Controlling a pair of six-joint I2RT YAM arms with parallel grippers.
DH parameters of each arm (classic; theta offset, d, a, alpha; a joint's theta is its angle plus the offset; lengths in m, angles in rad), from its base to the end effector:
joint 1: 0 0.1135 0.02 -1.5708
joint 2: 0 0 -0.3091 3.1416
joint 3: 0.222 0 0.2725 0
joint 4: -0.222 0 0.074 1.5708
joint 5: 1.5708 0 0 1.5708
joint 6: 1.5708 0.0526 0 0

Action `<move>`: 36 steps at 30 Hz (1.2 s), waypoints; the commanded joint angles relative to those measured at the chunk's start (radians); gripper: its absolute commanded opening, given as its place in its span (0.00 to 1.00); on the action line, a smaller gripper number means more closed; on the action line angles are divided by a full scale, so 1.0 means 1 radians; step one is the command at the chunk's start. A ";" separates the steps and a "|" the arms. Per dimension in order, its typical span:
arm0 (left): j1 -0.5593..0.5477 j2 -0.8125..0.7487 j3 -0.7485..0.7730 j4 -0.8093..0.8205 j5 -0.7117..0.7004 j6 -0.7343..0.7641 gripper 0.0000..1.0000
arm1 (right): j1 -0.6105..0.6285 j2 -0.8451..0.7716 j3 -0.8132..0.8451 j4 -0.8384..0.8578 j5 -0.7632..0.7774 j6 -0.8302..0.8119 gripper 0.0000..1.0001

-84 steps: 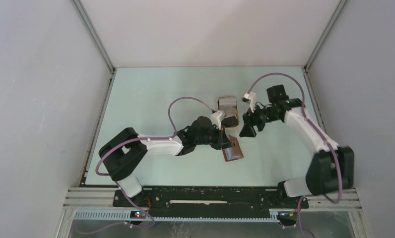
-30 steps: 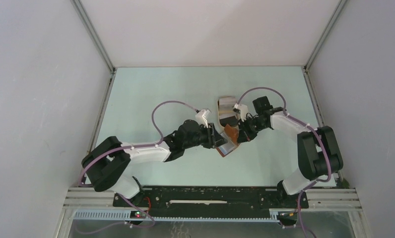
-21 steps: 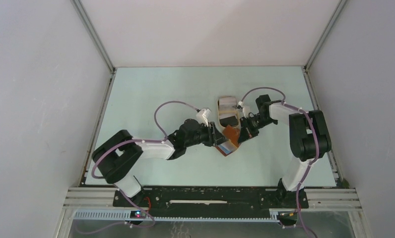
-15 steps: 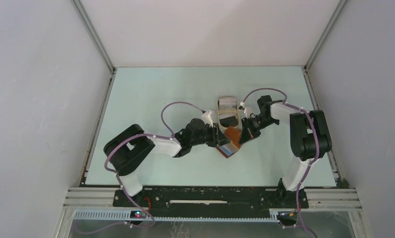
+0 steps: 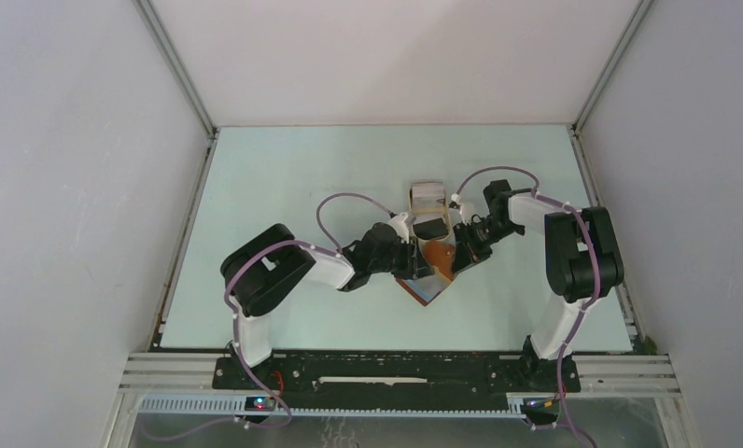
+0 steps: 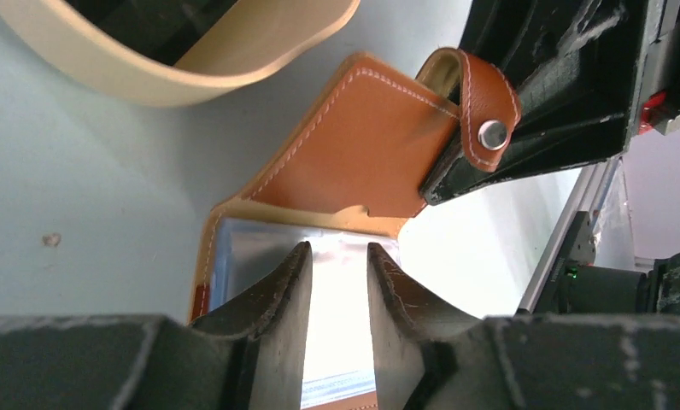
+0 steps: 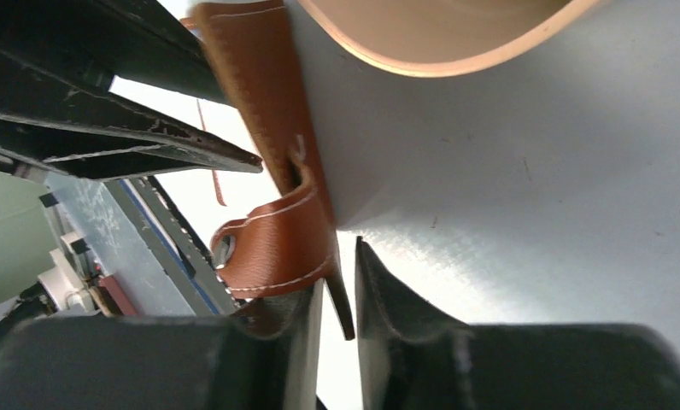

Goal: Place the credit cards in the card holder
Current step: Open the card holder at the center of the board.

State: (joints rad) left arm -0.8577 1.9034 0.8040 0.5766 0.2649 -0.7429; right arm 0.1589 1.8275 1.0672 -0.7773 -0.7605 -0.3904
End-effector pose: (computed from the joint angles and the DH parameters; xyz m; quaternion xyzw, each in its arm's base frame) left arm 0.2533 -0.3140 0.1338 0.1152 0.8530 -0.4355 0.2634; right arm 0.3262 0.0890 0.1607 -0.2577 0.8920 0.3668 0.0582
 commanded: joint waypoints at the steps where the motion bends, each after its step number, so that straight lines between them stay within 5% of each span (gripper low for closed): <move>1: -0.006 0.043 0.033 -0.089 -0.040 0.077 0.36 | -0.001 -0.055 0.020 0.005 0.065 -0.002 0.31; 5: -0.016 0.030 0.035 -0.154 -0.074 0.108 0.38 | -0.004 -0.138 0.010 0.036 0.132 -0.003 0.42; 11: -0.022 0.002 0.075 -0.271 -0.111 0.151 0.42 | -0.002 -0.268 -0.016 0.081 0.192 -0.023 0.44; 16: -0.029 -0.018 0.118 -0.346 -0.132 0.179 0.46 | -0.001 -0.402 -0.038 0.059 0.012 -0.128 0.42; 19: -0.031 -0.016 0.143 -0.373 -0.129 0.183 0.47 | 0.016 -0.494 -0.067 0.011 -0.179 -0.246 0.36; 21: -0.030 -0.012 0.156 -0.383 -0.123 0.183 0.48 | 0.056 -0.514 -0.079 -0.053 -0.254 -0.354 0.24; 25: -0.030 -0.003 0.173 -0.388 -0.112 0.177 0.48 | 0.121 -0.452 -0.087 -0.017 -0.151 -0.310 0.02; 36: -0.029 0.002 0.156 -0.341 -0.071 0.184 0.48 | 0.138 -0.235 -0.079 0.155 0.153 -0.070 0.00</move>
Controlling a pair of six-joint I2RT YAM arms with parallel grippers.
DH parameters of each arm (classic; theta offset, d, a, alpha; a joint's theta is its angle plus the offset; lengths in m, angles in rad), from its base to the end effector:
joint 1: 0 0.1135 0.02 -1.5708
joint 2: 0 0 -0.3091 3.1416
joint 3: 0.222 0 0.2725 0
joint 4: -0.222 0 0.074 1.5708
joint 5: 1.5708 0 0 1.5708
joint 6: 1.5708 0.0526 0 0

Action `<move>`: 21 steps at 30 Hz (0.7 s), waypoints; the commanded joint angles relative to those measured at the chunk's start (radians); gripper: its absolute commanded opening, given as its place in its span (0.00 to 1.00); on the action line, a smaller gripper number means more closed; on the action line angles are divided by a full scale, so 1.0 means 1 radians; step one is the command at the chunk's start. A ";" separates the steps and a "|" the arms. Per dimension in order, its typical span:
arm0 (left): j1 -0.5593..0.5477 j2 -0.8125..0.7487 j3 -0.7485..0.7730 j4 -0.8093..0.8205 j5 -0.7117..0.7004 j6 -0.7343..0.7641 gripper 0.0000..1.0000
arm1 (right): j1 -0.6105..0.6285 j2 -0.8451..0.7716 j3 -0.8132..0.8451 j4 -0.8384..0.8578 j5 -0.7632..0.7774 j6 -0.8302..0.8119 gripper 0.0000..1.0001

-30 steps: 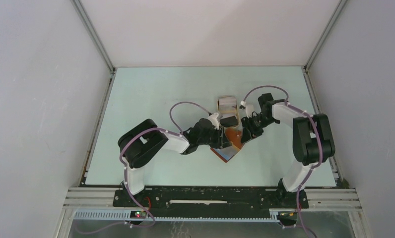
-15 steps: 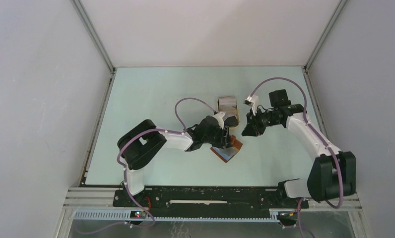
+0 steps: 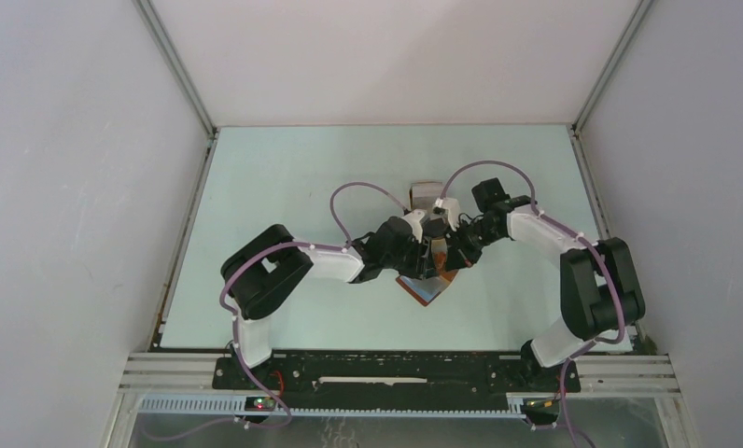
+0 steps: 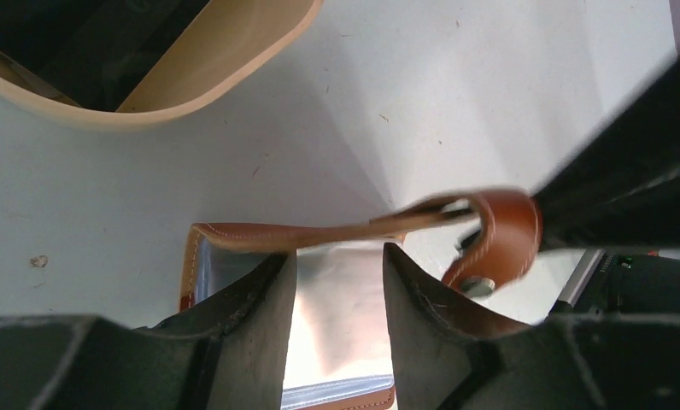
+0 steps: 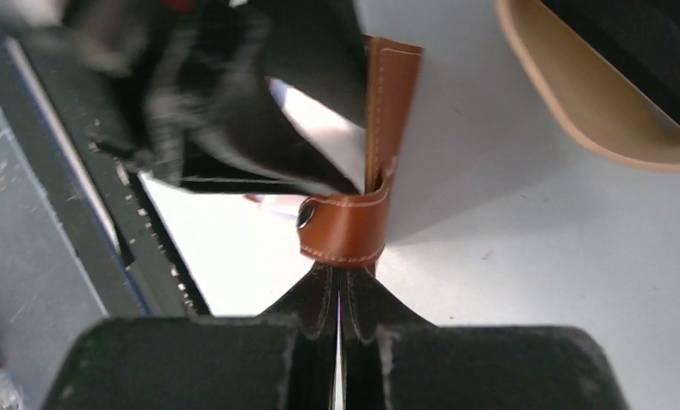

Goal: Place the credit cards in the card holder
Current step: Open the card holder at the center of the board.

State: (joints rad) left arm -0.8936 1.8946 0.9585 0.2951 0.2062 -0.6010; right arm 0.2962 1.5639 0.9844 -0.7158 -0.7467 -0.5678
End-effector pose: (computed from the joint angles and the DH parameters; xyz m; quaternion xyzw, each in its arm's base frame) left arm 0.2578 -0.3378 0.1530 0.1753 0.8729 -0.3706 0.2646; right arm 0.2801 0.1228 0.2189 -0.4316 0.8166 0.3406 0.1756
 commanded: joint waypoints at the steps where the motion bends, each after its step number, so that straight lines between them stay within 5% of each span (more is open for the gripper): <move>1: 0.007 0.011 -0.004 -0.050 -0.009 0.046 0.47 | -0.004 0.040 0.004 0.112 0.178 0.133 0.00; 6: 0.007 0.034 -0.033 -0.005 0.023 0.075 0.48 | -0.009 0.114 0.005 0.156 0.347 0.207 0.00; 14: 0.006 0.044 -0.108 0.068 0.036 0.081 0.45 | -0.016 0.175 0.025 0.100 0.382 0.198 0.01; 21: 0.007 -0.071 -0.125 0.074 0.031 0.117 0.47 | -0.031 0.089 0.026 0.028 0.097 0.082 0.15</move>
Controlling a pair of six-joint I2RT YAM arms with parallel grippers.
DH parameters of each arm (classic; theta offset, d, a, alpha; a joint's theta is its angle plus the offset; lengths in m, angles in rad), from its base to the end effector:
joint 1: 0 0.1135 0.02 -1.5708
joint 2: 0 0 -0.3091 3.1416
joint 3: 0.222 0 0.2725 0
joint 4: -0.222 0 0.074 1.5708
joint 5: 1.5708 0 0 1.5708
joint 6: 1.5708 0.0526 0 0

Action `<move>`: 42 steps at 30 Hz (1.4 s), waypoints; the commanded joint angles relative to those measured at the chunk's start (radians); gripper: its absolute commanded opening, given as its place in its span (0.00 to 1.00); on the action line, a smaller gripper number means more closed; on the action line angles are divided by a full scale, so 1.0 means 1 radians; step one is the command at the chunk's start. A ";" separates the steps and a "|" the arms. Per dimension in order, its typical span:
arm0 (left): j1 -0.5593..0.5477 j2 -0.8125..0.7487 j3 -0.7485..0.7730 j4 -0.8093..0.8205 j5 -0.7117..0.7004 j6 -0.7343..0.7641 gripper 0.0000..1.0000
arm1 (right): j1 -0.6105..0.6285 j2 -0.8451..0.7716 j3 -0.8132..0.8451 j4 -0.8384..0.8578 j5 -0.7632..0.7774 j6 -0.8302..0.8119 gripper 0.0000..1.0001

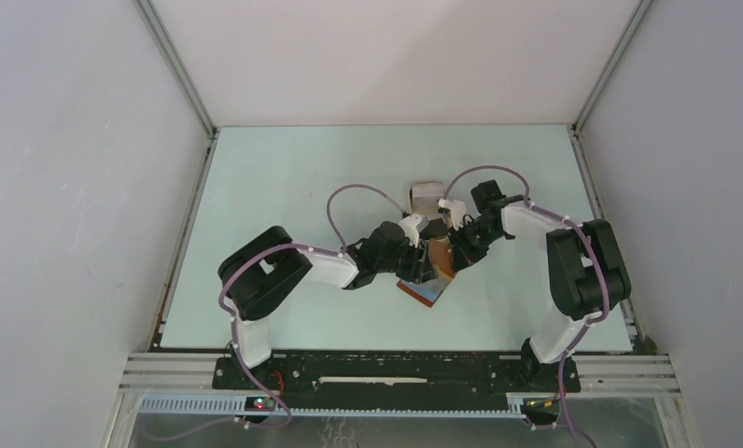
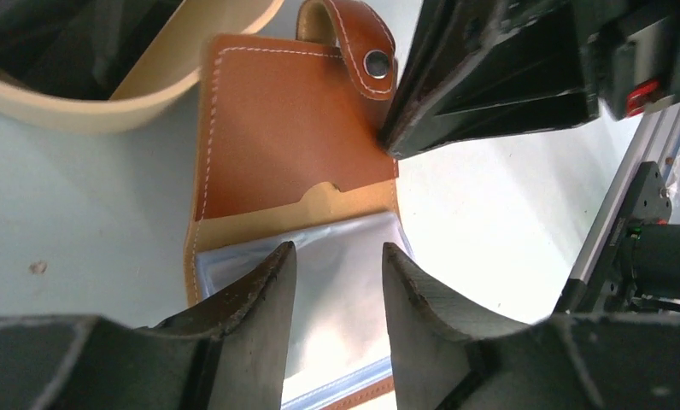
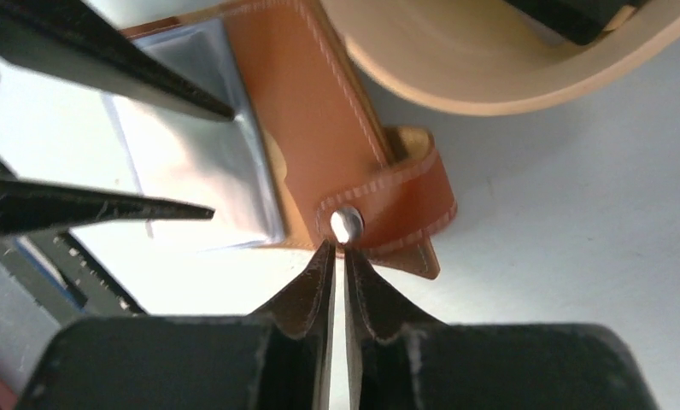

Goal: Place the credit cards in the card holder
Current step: Open the card holder at the center of the board.

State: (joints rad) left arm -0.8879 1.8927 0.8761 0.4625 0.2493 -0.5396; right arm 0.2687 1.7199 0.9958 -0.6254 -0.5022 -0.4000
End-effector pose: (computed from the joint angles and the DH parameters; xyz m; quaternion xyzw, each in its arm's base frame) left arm 0.2518 -0.3301 0.1465 0.2098 0.8432 -0.3983 0.2940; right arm 0.3125 0.1123 0.1708 -0.3418 0.9004 0.2394 0.1229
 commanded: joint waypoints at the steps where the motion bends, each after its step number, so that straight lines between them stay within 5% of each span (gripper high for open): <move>1: 0.002 -0.089 -0.040 -0.093 -0.015 0.056 0.48 | 0.002 -0.087 0.013 -0.069 -0.192 -0.102 0.17; 18: 0.002 -0.279 -0.228 0.064 -0.033 -0.055 0.50 | 0.112 -0.129 -0.008 -0.076 -0.267 -0.192 0.40; 32: 0.003 -0.301 -0.326 0.154 -0.050 -0.100 0.50 | 0.243 -0.110 -0.041 0.036 -0.006 -0.143 0.63; 42: 0.004 -0.268 -0.313 0.166 -0.052 -0.103 0.50 | 0.288 -0.051 -0.041 0.047 0.057 -0.136 0.67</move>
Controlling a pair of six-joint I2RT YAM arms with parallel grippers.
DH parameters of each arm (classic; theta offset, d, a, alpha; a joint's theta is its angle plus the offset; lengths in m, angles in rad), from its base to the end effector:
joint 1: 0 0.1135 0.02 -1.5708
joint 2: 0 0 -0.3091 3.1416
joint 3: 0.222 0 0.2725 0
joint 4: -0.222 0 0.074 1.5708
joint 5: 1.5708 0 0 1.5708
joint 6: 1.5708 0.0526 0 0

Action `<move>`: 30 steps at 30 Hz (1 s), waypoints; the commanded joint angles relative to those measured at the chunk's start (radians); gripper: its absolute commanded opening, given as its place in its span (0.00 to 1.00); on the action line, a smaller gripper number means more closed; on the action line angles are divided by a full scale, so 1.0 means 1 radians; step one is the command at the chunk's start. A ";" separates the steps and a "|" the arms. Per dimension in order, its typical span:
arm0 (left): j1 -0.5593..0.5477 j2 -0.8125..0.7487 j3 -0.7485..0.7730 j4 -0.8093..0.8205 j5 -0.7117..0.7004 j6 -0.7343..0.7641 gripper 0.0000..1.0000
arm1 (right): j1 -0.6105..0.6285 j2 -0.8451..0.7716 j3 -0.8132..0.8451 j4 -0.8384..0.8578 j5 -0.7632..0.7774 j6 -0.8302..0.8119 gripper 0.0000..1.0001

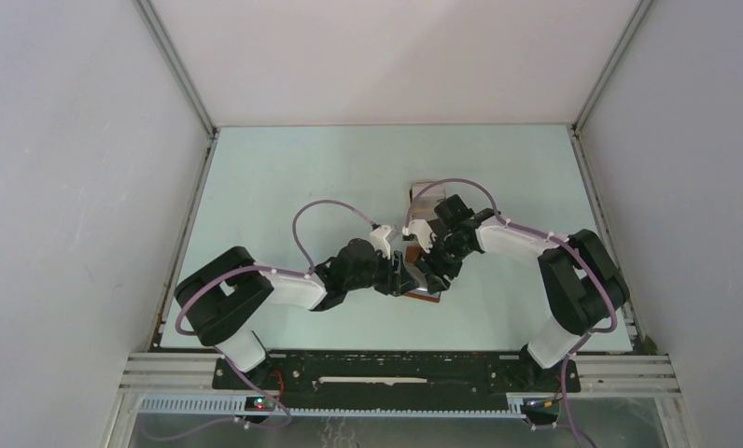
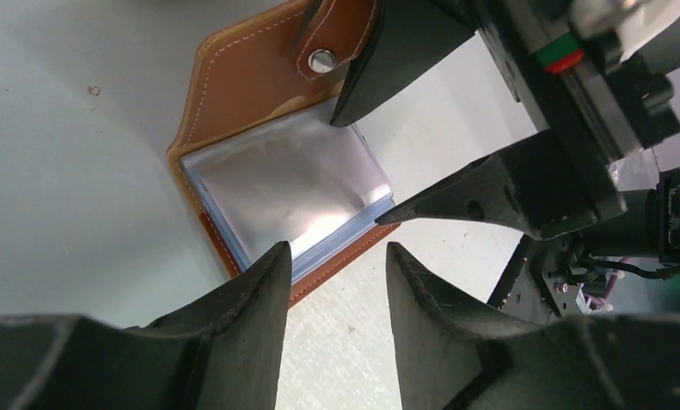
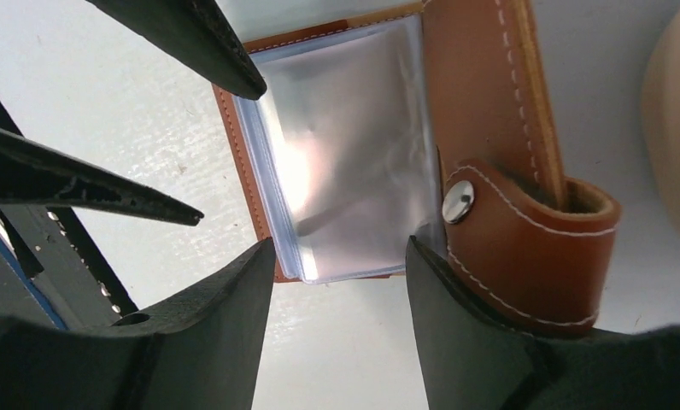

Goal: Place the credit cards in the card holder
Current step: Open the card holder at the center of the board.

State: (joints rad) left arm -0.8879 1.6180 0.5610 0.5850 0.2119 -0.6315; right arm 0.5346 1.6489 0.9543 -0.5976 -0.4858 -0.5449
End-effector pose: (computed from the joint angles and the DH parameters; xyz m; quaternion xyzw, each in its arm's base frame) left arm 0.1991 -0.2624 0.1632 0.1632 0.8340 -0.4230 0.3144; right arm 0.2627 0.1841 0.1817 -0.5226 0.8074 0.2375 0.1360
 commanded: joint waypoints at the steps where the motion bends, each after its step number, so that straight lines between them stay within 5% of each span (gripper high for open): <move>1: 0.004 0.008 0.000 0.045 -0.014 -0.012 0.50 | 0.025 0.023 0.001 0.022 0.047 0.011 0.66; 13: 0.007 -0.036 -0.050 0.078 -0.026 -0.011 0.50 | 0.031 0.036 0.002 0.039 0.078 0.022 0.36; 23: 0.013 -0.056 -0.160 0.209 -0.013 -0.095 0.50 | 0.058 0.028 0.010 0.012 0.069 0.008 0.66; 30: 0.030 -0.071 -0.226 0.283 -0.030 -0.138 0.50 | 0.112 0.066 0.010 0.040 0.200 0.020 0.62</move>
State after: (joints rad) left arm -0.8688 1.5890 0.3710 0.7834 0.2031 -0.7383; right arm 0.6178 1.6642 0.9691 -0.5915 -0.3763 -0.5259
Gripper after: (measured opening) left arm 0.499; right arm 0.657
